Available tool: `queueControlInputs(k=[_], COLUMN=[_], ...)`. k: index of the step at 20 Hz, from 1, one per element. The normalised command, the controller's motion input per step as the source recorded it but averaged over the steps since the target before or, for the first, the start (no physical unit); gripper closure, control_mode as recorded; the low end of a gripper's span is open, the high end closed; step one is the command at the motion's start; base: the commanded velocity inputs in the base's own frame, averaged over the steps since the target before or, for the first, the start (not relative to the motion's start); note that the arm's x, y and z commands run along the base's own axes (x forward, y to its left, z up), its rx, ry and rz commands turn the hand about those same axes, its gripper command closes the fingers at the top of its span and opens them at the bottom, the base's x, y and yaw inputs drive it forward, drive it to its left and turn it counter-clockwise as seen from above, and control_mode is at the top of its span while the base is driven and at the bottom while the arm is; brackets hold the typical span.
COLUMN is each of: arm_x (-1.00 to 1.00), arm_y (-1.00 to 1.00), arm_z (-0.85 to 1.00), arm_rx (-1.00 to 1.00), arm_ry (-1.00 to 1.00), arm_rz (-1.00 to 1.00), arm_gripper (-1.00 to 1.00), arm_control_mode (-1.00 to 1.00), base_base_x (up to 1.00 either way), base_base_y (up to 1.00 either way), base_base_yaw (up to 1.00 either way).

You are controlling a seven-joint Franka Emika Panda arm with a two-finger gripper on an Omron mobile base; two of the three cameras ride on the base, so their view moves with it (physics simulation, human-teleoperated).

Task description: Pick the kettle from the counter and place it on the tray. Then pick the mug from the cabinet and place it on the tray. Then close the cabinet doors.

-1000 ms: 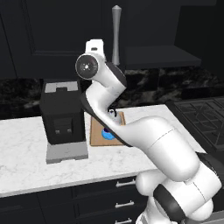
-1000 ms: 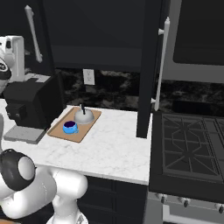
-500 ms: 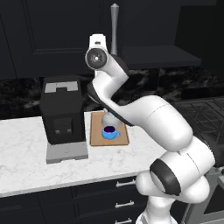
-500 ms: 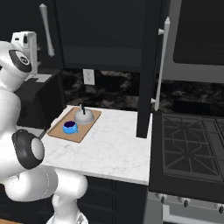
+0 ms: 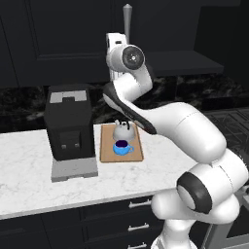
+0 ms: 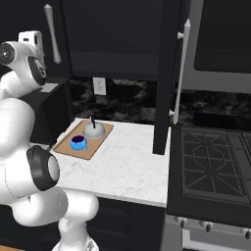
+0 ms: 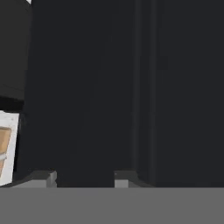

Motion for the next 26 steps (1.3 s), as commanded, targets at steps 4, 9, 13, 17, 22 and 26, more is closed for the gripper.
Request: queueControlInputs(k=[4,9,13,17,22,26], arm_x=[-0.49,-0.75,-0.82,-0.82,-0.78,-0.6], arm_y=[0.0,0.01,-0.03,-0.1,-0.35,-0.37], arm_z=[0.0,0.0,0.0,0.0,0.03,0.0], arm_rx=[0.0,0.0,-0.02,-0.19,-0.19,-0.15], arm_ry=[0.0,0.0,0.0,0.0,-0.01,0.0], arm_rz=[0.23,0.18,0.16,0.18,0.04,0.0], arm_gripper=[-1.0,-1.0,-1.0,-1.0,-1.0,-1.0], arm_control_mode=[-1.0,-1.0,-1.0,-1.0,-1.0,-1.0], base_base_x=[0.0,0.0,0.0,0.0,0.0,0.0], base_base_y=[0.0,0.0,0.0,0.0,0.0,0.0], base_base_yaw=[0.0,0.0,0.0,0.0,0.0,0.0])
